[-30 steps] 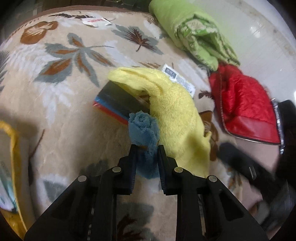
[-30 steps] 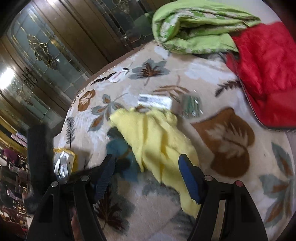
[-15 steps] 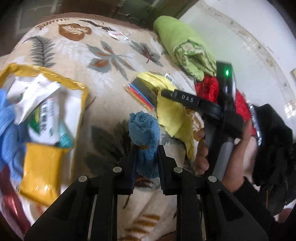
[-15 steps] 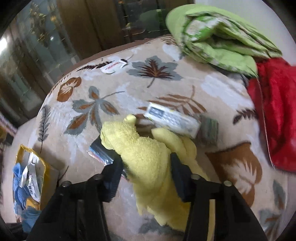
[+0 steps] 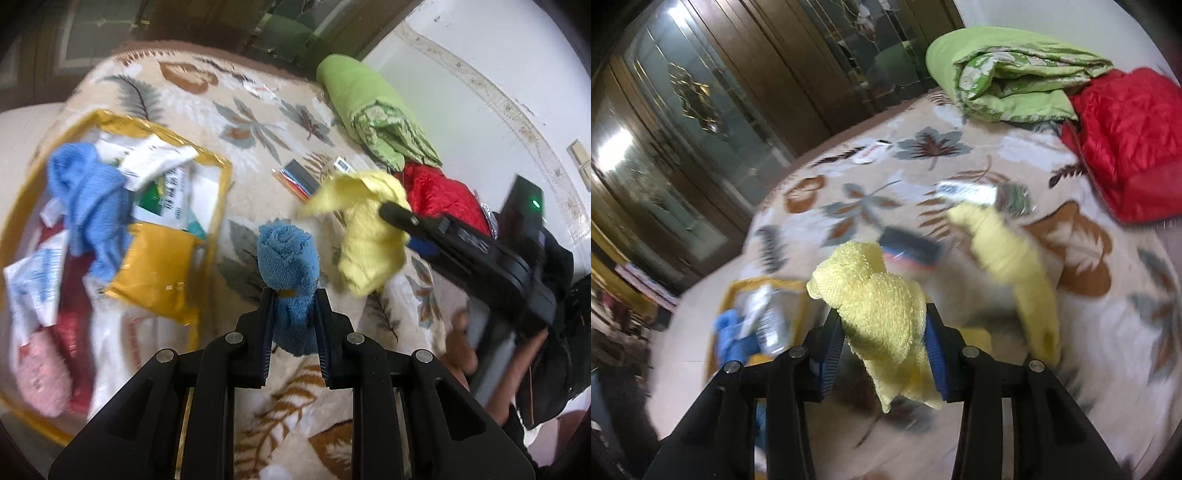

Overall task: Organize soft objects
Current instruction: 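Carry blue cloth and yellow towel into the tray and open both tools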

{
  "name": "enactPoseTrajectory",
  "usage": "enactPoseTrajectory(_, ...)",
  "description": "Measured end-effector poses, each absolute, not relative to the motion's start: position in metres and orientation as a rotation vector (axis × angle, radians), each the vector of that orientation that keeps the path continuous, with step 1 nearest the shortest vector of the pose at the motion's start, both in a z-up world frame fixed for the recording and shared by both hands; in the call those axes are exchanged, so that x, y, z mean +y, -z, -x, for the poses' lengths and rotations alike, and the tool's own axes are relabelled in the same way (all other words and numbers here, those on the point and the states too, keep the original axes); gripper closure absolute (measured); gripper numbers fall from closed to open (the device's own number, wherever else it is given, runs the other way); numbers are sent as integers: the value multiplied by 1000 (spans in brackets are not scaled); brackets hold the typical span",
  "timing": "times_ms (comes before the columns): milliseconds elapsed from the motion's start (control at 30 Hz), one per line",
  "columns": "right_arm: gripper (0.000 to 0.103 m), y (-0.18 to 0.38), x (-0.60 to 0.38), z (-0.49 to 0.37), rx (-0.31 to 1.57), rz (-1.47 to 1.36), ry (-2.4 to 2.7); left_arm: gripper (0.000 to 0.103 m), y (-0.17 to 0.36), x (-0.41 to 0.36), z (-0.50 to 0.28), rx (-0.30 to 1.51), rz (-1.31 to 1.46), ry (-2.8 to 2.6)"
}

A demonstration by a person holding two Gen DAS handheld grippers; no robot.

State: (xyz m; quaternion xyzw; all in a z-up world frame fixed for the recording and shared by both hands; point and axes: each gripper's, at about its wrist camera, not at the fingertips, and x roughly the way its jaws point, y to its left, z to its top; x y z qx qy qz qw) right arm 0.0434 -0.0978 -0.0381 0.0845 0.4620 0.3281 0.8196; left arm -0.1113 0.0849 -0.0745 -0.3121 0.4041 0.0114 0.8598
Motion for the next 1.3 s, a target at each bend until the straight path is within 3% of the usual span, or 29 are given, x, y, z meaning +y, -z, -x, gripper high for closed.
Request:
enactPoseTrajectory(633, 61, -17, 43, 58, 951, -126, -1011, 83, 40, 173, 187, 752, 544, -232)
enactPoseTrajectory(1300, 61, 64, 117, 67, 1016, 100, -902, 83, 103, 218, 178, 795, 627, -182)
